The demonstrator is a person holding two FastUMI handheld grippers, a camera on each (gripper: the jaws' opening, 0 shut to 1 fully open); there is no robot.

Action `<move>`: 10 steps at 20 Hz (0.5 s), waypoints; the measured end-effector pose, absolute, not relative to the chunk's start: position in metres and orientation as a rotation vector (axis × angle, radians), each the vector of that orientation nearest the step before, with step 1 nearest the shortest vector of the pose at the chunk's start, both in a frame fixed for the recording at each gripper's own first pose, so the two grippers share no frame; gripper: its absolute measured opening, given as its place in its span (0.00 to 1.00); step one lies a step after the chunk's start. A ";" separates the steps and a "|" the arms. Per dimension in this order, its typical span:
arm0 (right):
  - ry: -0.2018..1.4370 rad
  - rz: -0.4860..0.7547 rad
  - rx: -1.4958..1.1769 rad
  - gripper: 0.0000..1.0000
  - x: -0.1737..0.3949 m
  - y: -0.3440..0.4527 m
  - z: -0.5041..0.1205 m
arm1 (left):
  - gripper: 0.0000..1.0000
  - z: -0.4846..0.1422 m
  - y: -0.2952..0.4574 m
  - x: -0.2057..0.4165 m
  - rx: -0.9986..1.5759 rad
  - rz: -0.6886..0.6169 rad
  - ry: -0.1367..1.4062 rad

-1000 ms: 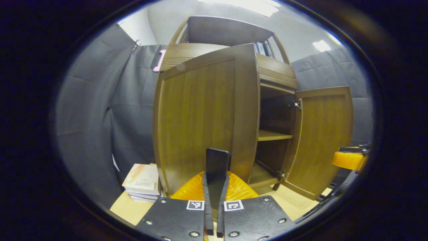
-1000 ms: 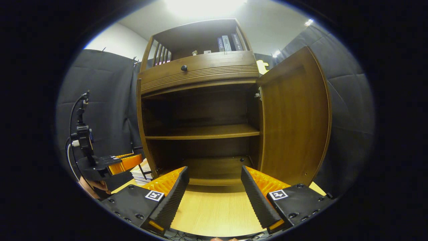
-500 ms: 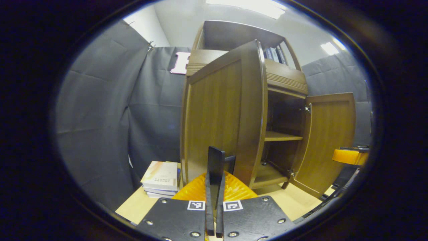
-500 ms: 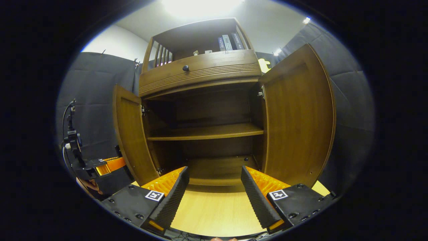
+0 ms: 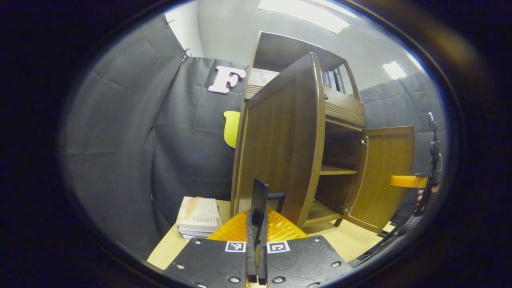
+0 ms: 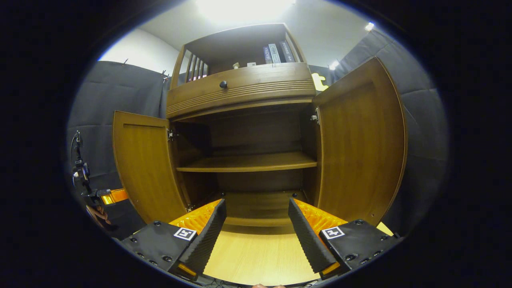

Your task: Open the right door of the double-door shoe cabinet with the right hand, and open the left door with the left hand.

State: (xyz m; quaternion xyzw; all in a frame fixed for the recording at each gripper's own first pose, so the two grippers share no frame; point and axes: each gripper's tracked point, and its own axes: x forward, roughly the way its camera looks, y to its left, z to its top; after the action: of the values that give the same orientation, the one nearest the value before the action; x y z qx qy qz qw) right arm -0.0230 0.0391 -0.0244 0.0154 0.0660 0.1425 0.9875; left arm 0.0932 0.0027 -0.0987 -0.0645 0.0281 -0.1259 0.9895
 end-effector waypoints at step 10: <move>0.122 0.235 -0.003 0.98 -0.016 0.021 -0.015 | 0.04 -0.097 0.073 0.114 -0.068 -0.224 0.031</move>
State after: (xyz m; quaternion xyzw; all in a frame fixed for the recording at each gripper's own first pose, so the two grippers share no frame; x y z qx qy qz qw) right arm -0.0162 0.0213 -0.0151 -0.0015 0.0608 0.1170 0.9913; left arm 0.1138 0.0730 -0.0974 -0.0337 0.0156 -0.1118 0.9930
